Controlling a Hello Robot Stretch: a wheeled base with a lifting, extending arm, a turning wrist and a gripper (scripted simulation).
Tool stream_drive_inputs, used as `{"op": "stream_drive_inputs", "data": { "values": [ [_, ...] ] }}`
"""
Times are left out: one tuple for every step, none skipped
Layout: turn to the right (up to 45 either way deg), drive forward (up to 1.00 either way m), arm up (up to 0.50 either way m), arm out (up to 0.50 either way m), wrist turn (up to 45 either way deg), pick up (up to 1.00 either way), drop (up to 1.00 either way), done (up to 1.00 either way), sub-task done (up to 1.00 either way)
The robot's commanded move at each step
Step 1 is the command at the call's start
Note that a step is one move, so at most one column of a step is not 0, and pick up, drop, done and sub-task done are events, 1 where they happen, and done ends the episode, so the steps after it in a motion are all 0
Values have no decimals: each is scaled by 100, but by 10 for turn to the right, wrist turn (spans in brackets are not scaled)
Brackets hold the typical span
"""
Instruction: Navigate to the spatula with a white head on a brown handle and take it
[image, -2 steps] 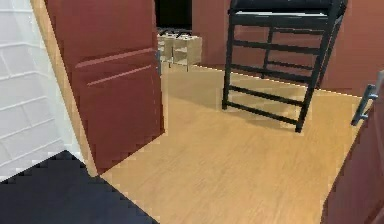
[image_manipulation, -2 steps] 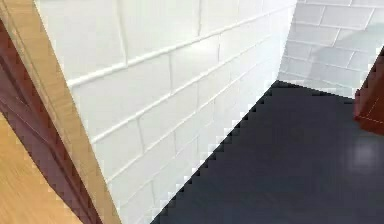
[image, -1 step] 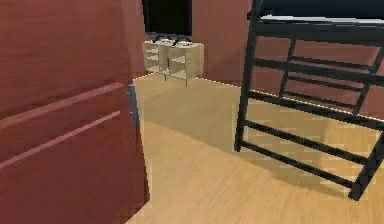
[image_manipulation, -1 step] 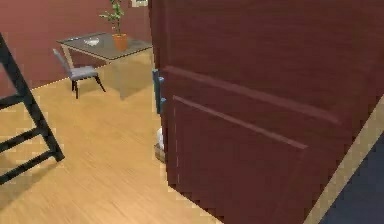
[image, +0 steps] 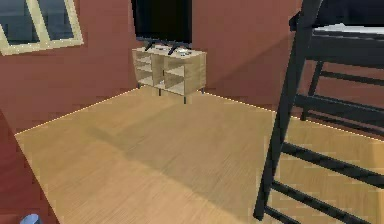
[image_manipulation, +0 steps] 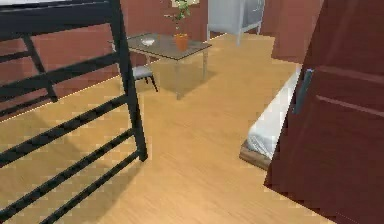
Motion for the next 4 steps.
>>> {"op": "stream_drive_inputs", "data": {
  "values": [
    [0,60,0,0,0,0,0,0,0],
    [-450,0,0,0,0,0,0,0,0],
    [-60,0,0,0,0,0,0,0,0],
    [0,30,0,0,0,0,0,0,0]
  ]
}}
